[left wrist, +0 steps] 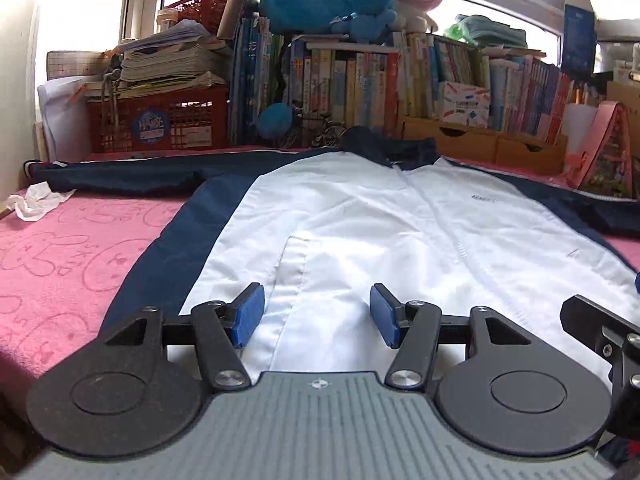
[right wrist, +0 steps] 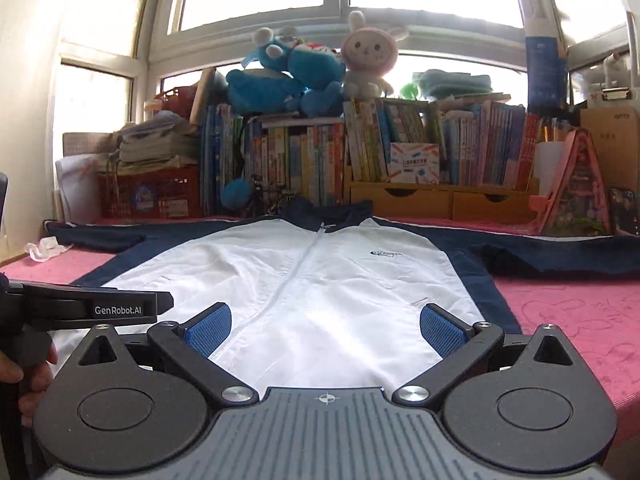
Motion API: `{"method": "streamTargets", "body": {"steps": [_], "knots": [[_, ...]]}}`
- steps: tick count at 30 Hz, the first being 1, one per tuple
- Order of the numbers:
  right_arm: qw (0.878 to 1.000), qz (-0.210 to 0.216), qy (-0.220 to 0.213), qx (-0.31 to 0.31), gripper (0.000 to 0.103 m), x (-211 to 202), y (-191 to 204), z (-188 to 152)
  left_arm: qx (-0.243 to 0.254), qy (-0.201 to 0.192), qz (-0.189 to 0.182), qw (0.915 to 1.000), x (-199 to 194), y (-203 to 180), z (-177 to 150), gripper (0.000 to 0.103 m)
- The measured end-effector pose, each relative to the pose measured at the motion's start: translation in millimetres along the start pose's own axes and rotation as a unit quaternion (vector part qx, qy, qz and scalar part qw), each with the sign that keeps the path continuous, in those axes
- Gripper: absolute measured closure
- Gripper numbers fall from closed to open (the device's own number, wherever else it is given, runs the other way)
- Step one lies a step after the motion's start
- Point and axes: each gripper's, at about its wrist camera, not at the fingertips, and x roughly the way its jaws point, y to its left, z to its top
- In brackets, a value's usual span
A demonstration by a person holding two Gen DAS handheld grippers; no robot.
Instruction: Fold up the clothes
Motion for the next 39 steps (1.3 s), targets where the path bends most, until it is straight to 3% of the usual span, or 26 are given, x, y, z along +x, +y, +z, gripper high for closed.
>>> {"method": "streamTargets", "body": {"steps": [4,9,14,17,19,22,25,26,29,31,33,35,39], "knots": [[0.997,-0.082,0.003,-0.014,0.003,2,-29,-9,0.07,-0.04,0.064,0.9947,-6,-2,-16,0.045],[0.982,-0.188,0.009,-0.032,0.001,7,-68,-20,0.081,-0.066,0.14,0.9846,-2,27,-27,0.036],[0.955,-0.291,0.015,-0.05,0.001,12,-107,-30,0.095,-0.054,0.126,0.9859,-2,35,-20,0.031],[0.934,-0.352,0.018,-0.06,0.004,14,-130,-36,0.049,-0.023,0.114,0.992,-8,48,-6,0.031],[0.948,-0.316,-0.003,-0.041,0.007,7,-124,-24,0.019,-0.026,0.107,0.9938,-17,51,6,0.031],[0.967,-0.252,-0.038,-0.009,0.007,-5,-111,-4,0.01,-0.067,0.069,0.9953,-32,29,27,0.035],[0.987,-0.152,-0.046,0.018,0.007,-2,-77,13,-0.032,-0.054,0.004,0.998,-21,8,38,0.033],[0.992,-0.118,-0.04,0.021,0.007,4,-64,13,-0.032,-0.042,-0.001,0.9986,-13,1,38,0.036],[0.999,-0.046,0.004,0.005,0.007,26,-32,12,0.028,0.012,0.035,0.9989,16,-16,29,0.053],[0.999,-0.018,0.043,-0.027,0.008,37,-18,10,0.055,0.035,0.063,0.9959,26,-13,20,0.054],[0.994,-0.029,0.084,-0.07,0.009,48,-15,4,0.08,0.021,0.089,0.9925,23,-4,14,0.054],[0.992,-0.059,0.086,-0.07,0.007,48,-26,2,0.114,0.018,0.13,0.9848,22,8,8,0.052],[0.979,-0.162,0.1,-0.074,0.007,57,-65,1,0.12,0.021,0.169,0.978,22,37,5,0.05]]}}
